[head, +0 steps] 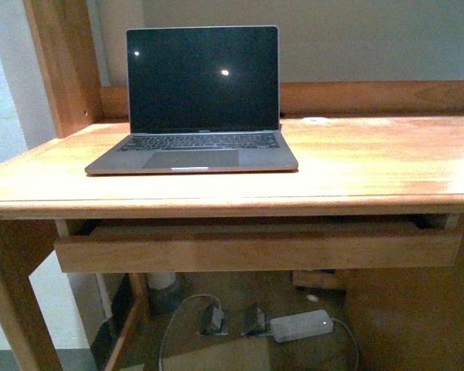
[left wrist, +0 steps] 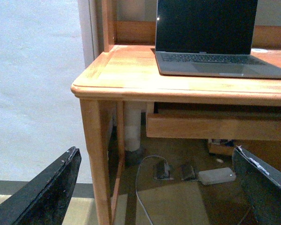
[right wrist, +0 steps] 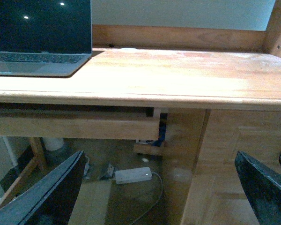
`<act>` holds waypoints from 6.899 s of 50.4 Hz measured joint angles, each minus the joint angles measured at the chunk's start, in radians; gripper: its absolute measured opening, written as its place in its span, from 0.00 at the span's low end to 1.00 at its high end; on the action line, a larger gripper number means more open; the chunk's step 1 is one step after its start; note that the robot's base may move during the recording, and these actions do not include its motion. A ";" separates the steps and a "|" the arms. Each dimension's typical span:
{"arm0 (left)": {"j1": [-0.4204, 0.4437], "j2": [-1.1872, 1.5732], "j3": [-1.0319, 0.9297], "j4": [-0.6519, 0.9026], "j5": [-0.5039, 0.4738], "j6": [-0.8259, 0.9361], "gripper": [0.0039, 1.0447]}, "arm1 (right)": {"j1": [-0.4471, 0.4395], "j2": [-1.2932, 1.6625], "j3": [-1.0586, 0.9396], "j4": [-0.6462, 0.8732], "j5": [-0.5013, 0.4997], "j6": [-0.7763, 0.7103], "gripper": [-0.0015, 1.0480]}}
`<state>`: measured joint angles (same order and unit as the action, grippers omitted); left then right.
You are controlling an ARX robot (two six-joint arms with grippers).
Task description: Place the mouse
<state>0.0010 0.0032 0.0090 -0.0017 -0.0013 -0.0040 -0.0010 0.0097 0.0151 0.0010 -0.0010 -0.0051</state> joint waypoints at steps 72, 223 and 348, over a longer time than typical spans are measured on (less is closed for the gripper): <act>-0.183 1.831 0.452 1.228 -0.006 -0.730 0.94 | 0.000 0.000 0.000 -0.003 0.000 0.001 0.94; -0.201 1.714 0.741 -0.021 -0.384 -0.214 0.94 | 0.000 0.000 0.000 -0.003 0.000 0.001 0.94; 0.001 0.465 0.000 0.470 0.000 0.006 0.01 | 0.000 0.000 0.000 -0.003 0.000 0.001 0.94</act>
<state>0.0017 0.4683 0.0090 0.4679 -0.0017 0.0025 -0.0010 0.0097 0.0151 -0.0025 -0.0006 -0.0044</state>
